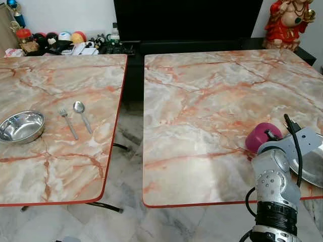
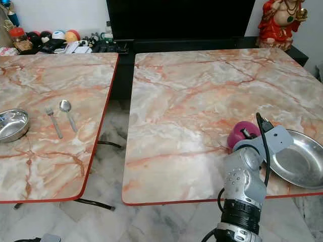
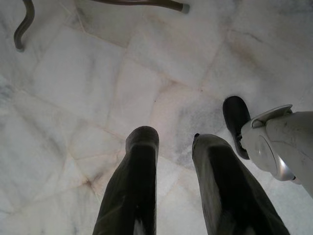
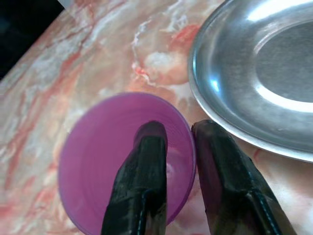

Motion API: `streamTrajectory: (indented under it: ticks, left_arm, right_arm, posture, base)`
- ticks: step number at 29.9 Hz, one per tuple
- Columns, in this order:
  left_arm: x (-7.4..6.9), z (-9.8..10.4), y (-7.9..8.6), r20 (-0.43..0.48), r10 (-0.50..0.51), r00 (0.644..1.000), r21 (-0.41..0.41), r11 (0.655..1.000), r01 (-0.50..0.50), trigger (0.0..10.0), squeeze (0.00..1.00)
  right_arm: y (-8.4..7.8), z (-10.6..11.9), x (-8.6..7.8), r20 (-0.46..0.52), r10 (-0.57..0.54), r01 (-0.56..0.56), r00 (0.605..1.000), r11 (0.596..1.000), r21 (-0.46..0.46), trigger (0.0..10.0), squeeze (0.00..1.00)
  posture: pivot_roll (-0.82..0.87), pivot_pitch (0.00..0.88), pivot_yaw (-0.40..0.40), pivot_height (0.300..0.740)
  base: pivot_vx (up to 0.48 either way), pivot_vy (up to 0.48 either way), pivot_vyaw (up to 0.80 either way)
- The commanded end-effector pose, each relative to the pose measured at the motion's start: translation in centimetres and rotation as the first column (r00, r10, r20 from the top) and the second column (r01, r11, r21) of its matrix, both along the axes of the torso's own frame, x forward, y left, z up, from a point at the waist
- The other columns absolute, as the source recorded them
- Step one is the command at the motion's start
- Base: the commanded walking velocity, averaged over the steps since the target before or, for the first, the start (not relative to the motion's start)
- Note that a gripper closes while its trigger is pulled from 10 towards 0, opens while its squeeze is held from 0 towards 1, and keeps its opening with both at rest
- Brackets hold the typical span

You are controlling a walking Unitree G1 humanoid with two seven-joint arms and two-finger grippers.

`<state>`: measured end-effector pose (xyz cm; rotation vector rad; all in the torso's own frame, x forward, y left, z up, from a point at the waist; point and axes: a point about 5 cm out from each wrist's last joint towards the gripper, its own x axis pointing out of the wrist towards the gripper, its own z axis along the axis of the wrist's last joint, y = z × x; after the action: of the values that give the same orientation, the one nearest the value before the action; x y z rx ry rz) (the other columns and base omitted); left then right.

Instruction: Setting the table

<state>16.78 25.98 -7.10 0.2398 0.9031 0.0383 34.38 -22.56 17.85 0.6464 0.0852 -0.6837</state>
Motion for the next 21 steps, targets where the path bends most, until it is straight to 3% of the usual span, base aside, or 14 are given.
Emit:
streamTrajectory:
  ticks: [1,16,21]
  left_arm:
    - [-0.9,-0.3,0.3,-0.036,-0.008,0.999,0.016,1.000,0.008,10.0,0.00]
    - [-0.7,-0.2,0.3,-0.029,-0.002,1.000,0.017,1.000,0.002,10.0,0.00]
    - [-0.7,-0.3,0.4,-0.029,0.003,1.000,0.016,1.000,-0.003,10.0,0.00]
  right_arm:
    - [0.1,0.5,0.2,0.022,-0.005,0.004,1.000,1.000,0.013,10.0,0.00]
    - [-0.2,1.4,0.2,0.068,-0.041,0.040,0.997,0.999,0.013,10.0,0.00]
    - [-0.6,2.4,-0.3,0.099,-0.069,0.078,0.993,0.993,-0.088,10.0,0.00]
  posture:
    - [-0.06,0.108,0.033,0.740]
    - [-0.05,0.112,0.033,0.740]
    - [-0.05,0.116,0.033,0.740]
  base:
    - [0.000,0.000,0.00]
    - [0.000,0.000,0.00]
    - [0.000,0.000,0.00]
